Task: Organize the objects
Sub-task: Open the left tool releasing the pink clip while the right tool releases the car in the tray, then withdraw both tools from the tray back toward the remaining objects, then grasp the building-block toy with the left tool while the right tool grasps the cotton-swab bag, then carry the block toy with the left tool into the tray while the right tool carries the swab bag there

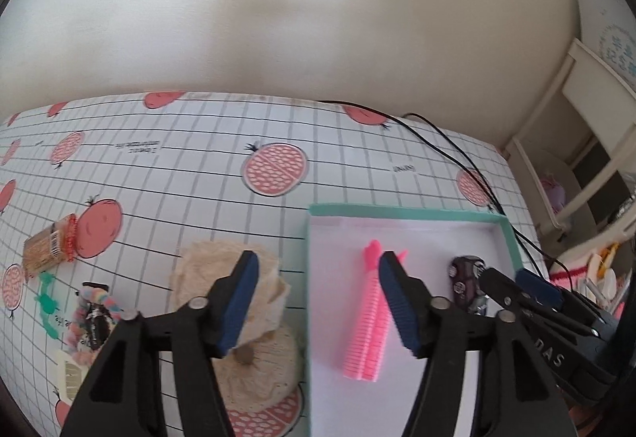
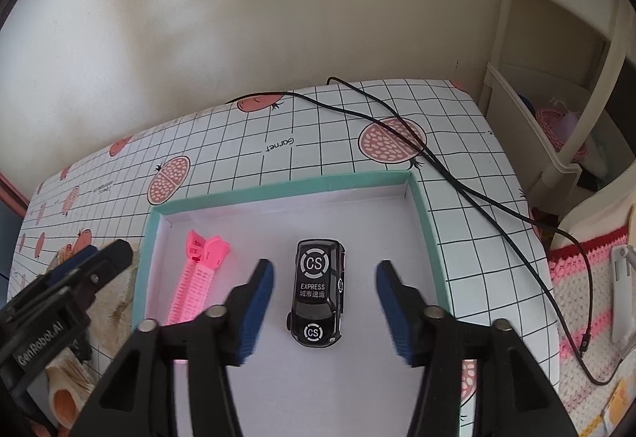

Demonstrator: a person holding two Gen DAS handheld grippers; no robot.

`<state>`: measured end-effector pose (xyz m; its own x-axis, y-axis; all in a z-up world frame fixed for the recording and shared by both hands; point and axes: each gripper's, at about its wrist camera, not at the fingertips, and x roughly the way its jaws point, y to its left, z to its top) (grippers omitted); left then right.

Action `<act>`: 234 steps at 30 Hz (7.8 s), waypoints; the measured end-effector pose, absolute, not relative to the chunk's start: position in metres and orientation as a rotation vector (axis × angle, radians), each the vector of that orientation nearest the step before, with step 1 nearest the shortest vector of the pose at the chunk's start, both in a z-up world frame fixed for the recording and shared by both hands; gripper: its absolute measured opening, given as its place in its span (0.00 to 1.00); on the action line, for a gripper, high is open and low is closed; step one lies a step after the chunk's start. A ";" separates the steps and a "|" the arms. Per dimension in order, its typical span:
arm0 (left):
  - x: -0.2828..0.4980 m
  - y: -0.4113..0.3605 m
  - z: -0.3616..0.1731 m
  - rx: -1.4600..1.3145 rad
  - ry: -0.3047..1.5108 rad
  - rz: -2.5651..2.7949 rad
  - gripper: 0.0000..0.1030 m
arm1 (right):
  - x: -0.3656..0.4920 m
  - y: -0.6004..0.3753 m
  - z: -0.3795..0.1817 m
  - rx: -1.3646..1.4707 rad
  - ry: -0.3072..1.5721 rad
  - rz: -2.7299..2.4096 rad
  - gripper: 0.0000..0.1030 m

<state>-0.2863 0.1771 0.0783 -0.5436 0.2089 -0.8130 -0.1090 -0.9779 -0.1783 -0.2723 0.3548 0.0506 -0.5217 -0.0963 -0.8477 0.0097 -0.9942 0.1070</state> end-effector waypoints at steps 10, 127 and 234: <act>-0.286 0.160 0.079 -1.384 -0.194 2.687 0.94 | -0.272 0.354 0.051 1.472 -0.122 -2.706 0.86; -0.125 -0.022 0.029 -2.070 -0.182 2.504 0.50 | -0.145 0.128 0.017 1.464 -0.124 -2.287 1.00; -0.216 0.198 0.036 -1.665 -0.113 2.344 0.49 | -0.201 0.383 0.028 1.624 -0.336 -2.653 0.58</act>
<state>-0.2157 0.1981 0.0357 -0.3072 0.2570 -0.9163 -0.1679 -0.9624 -0.2137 -0.2013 0.3829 0.0283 -0.4611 -0.1228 -0.8788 -0.1002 -0.9769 0.1890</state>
